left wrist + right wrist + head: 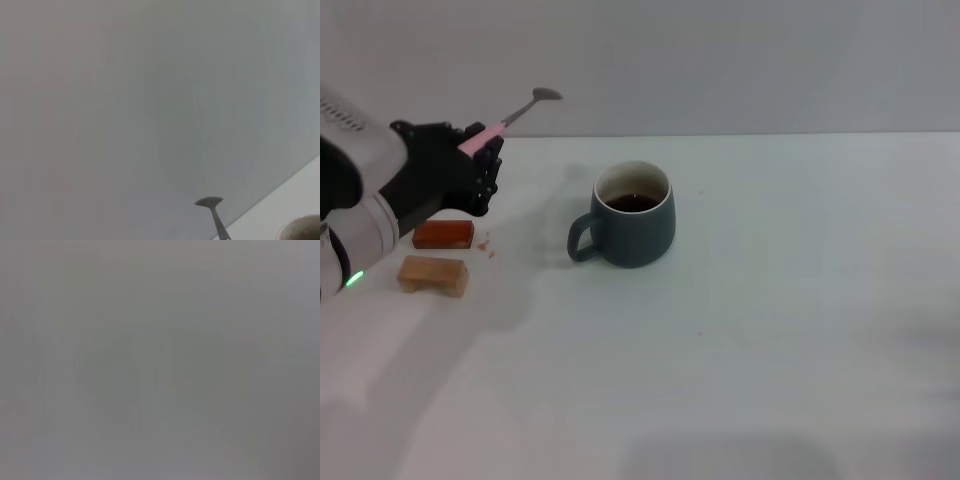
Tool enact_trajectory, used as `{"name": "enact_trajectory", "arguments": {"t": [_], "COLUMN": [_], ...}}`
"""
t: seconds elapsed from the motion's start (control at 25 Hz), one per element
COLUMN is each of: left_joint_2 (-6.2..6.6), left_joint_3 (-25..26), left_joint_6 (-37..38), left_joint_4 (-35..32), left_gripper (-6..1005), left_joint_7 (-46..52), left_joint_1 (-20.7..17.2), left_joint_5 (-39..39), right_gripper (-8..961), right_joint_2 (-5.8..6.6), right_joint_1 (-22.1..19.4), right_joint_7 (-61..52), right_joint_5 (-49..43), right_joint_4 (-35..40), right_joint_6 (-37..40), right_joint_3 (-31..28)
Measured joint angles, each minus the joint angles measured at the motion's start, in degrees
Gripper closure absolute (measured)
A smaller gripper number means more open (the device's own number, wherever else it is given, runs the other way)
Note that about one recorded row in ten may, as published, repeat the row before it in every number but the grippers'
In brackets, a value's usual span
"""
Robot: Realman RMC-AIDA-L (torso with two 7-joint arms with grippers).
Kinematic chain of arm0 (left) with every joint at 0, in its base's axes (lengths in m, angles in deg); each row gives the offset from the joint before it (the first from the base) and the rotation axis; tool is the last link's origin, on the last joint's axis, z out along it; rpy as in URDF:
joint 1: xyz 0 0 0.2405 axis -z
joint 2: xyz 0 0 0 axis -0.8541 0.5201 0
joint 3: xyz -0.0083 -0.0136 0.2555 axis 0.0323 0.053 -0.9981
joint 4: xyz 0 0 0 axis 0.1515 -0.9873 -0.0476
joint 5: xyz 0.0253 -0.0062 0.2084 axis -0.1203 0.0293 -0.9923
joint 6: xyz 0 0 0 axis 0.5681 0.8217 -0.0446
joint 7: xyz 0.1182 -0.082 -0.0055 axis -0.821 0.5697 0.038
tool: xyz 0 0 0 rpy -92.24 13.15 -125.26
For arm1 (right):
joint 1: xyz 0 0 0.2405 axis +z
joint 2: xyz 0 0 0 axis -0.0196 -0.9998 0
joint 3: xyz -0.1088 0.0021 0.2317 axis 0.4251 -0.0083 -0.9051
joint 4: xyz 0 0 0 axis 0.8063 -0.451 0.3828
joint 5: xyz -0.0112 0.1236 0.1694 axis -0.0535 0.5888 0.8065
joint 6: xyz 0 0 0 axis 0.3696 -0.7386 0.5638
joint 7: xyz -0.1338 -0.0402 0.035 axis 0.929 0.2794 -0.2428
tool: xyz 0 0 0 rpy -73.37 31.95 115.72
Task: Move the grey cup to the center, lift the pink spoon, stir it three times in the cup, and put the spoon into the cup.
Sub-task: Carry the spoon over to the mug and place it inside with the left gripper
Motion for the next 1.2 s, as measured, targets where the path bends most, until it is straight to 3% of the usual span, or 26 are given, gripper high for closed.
{"name": "enact_trajectory", "arguments": {"t": [0.08, 0.12, 0.2, 0.24, 0.28, 0.4, 0.48, 0.52, 0.56, 0.6, 0.76, 0.96, 1.2], "left_joint_2": [-1.84, -1.84, -3.41, -3.41, -5.80, -8.96, -8.96, -11.84, -11.84, -12.91, -13.10, -13.12, -13.18], "left_joint_3": [1.27, 1.27, 2.03, 2.03, 3.30, 5.55, 5.55, 7.96, 7.96, 9.15, 9.73, 15.09, 17.06], "left_joint_6": [-8.17, -8.17, -12.93, -12.93, -18.10, -23.44, -23.44, -28.52, -28.52, -30.65, -31.73, -42.01, -44.61], "left_joint_4": [6.30, 6.30, 9.05, 9.05, 10.72, 11.21, 11.21, 11.21, 11.21, 10.91, 10.76, 10.49, 7.89], "left_gripper": [837, 837, 837, 837, 837, 836, 836, 836, 836, 836, 837, 837, 837], "left_joint_7": [-6.87, -6.87, -11.05, -11.05, -16.04, -22.58, -22.58, -29.55, -29.55, -32.53, -33.78, -40.44, -43.74], "left_joint_1": [-0.57, -0.57, -0.15, -0.15, 0.88, 2.32, 2.32, 3.73, 3.73, 4.64, 5.54, 11.19, 13.73], "left_joint_5": [0.38, 0.38, 0.77, 0.77, 1.12, 2.52, 2.52, 5.30, 5.30, 6.66, 7.35, 11.67, 12.61], "right_gripper": [955, 955, 955, 955, 955, 955, 955, 955, 955, 955, 955, 955, 954], "right_joint_2": [0.00, 0.00, 0.00, 0.00, 0.02, 0.05, 0.06, 0.06, 0.07, 0.08, 0.09, 0.09, 0.09], "right_joint_1": [-0.95, -0.95, -1.63, -1.88, -2.34, -2.67, -2.91, -2.91, -2.92, -2.94, -3.03, -3.02, -3.02], "right_joint_7": [0.00, 0.00, 0.00, 0.00, -0.07, -0.11, -0.13, -0.13, -0.14, -0.21, -1.24, -1.43, -1.46], "right_joint_5": [0.07, 0.07, 0.09, 0.09, 0.11, 0.12, 0.12, 0.12, 0.12, 0.12, 0.12, 0.12, 0.11], "right_joint_4": [0.12, 0.12, 0.25, 0.28, 0.30, 0.31, 0.32, 0.32, 0.34, 0.37, 0.64, 0.66, 0.46], "right_joint_6": [0.68, 0.68, 1.41, 1.65, 1.99, 2.11, 2.15, 2.15, 2.15, 2.16, 2.19, 2.25, 2.25], "right_joint_3": [-0.46, -0.46, -0.69, -0.80, -1.19, -1.37, -1.40, -1.40, -1.41, -1.41, -1.42, -1.42, -1.42]}}
